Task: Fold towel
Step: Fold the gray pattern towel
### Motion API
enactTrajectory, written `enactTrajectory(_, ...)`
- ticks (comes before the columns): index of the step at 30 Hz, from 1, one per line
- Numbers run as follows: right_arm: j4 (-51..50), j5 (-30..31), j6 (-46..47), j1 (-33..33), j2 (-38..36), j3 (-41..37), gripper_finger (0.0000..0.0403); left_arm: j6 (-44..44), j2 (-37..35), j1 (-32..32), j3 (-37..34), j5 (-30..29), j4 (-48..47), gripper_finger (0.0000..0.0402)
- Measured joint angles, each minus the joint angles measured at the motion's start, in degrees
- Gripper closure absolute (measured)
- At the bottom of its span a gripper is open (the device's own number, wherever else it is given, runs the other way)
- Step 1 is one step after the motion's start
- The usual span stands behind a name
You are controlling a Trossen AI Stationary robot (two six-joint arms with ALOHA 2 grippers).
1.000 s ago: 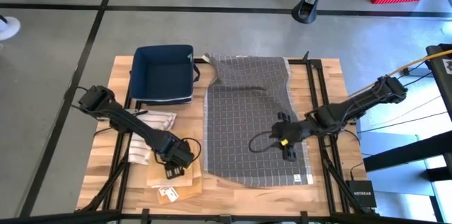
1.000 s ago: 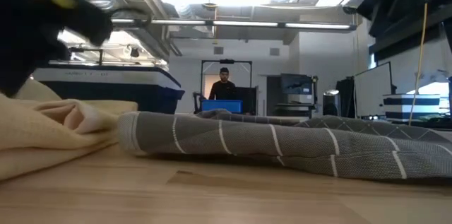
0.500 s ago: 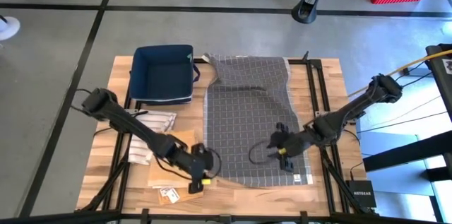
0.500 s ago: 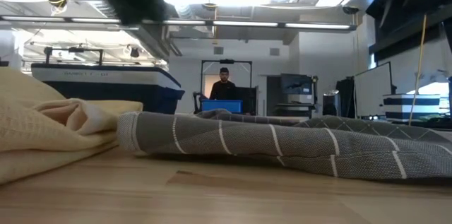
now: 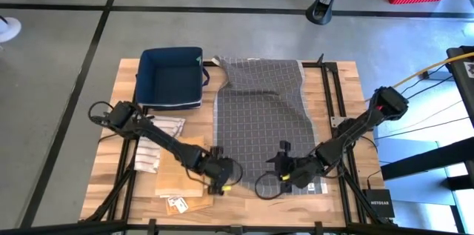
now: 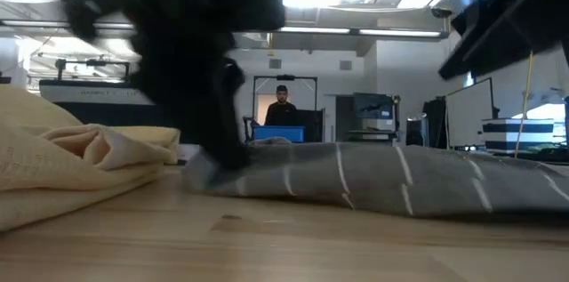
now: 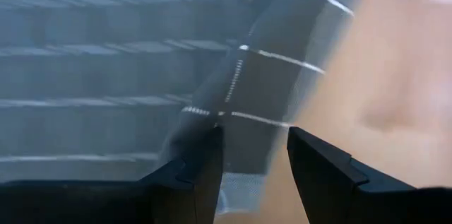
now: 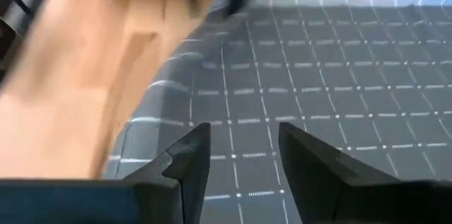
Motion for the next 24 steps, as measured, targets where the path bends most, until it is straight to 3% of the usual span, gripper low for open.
enactTrajectory(6,-0.1,0.0,0.0,-0.1,2.7,0.0,0.0233,2.0,0.0,7.0,0.0,-14.8,0.3,0.0251)
enactTrajectory(11,-0.3,0.0,-0.3,-0.1,2.7,0.0,0.0233,2.4,0.2,12.8,-0.1,-18.2,1.6,0.0251)
enactTrajectory(16,-0.9,-1.4,-0.3,-0.1,2.7,0.0,0.0233,0.6,-1.9,12.9,2.7,-10.7,-1.9,0.0251)
enactTrajectory(24,-1.0,-2.6,-0.4,-0.1,2.7,0.0,0.0233,-1.7,-5.9,-0.5,7.0,6.7,-1.9,0.0251)
